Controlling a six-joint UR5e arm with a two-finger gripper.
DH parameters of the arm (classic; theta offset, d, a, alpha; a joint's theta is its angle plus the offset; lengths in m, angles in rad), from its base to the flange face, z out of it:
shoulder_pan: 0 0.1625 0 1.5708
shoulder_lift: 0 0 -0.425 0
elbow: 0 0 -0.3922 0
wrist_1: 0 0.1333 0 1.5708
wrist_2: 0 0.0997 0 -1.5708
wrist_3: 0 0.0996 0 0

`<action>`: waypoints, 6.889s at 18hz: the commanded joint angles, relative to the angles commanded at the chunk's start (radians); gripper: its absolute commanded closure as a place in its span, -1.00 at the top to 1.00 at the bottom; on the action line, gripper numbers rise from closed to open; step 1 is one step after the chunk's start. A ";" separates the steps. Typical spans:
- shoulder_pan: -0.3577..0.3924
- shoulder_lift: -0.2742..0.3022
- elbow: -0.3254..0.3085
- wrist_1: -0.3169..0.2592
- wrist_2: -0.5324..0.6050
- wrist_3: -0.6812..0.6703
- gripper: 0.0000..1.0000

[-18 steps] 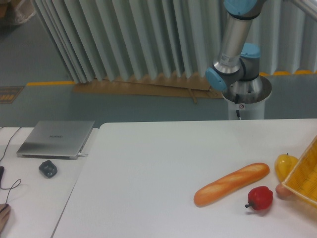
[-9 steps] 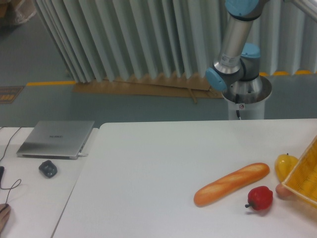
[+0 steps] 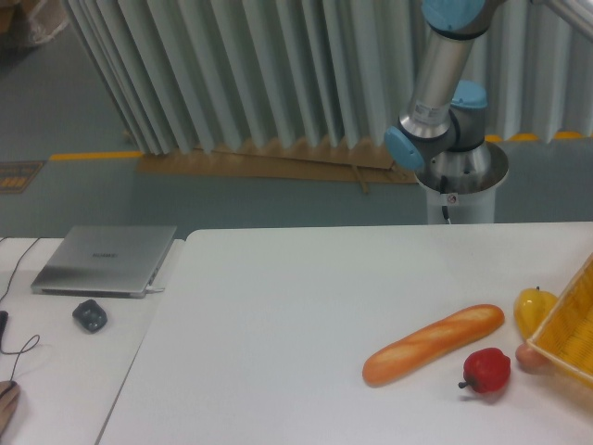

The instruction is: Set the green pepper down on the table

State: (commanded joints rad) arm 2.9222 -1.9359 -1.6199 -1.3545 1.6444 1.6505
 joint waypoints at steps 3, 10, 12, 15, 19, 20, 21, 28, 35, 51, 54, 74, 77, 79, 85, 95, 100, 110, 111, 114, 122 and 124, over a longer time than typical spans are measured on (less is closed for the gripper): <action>0.002 0.002 0.000 0.000 0.000 0.003 0.13; 0.002 0.015 0.008 -0.017 -0.017 0.002 0.14; 0.002 0.029 0.014 -0.035 -0.038 0.000 0.13; -0.006 0.049 0.051 -0.103 -0.058 -0.006 0.14; -0.024 0.089 0.055 -0.146 -0.081 -0.015 0.14; -0.028 0.094 0.057 -0.158 -0.090 -0.017 0.14; -0.031 0.103 0.057 -0.166 -0.104 -0.027 0.14; -0.103 0.161 0.075 -0.253 -0.176 -0.139 0.14; -0.247 0.199 0.080 -0.281 -0.178 -0.258 0.14; -0.667 0.124 0.114 -0.140 -0.101 -0.528 0.13; -0.701 0.106 0.110 -0.037 -0.103 -0.526 0.13; -0.700 -0.017 0.178 0.155 -0.012 -0.657 0.13; -0.672 -0.052 0.213 0.202 -0.011 -0.652 0.13; -0.669 -0.075 0.213 0.227 -0.008 -0.650 0.13; -0.663 -0.103 0.216 0.262 -0.006 -0.653 0.13; -0.713 -0.068 0.161 0.255 0.041 -0.686 0.14; -0.791 -0.051 0.123 0.132 -0.018 -0.756 0.14; -0.877 -0.006 0.084 0.045 -0.066 -0.867 0.14; -0.880 -0.009 0.083 0.046 -0.067 -0.867 0.14; -0.888 -0.015 0.083 0.044 -0.068 -0.873 0.14; -0.896 -0.020 0.074 0.057 -0.052 -0.873 0.16; -0.897 -0.021 0.071 0.060 -0.037 -0.874 0.22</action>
State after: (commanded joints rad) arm 2.0249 -1.9574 -1.5493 -1.2947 1.6075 0.7762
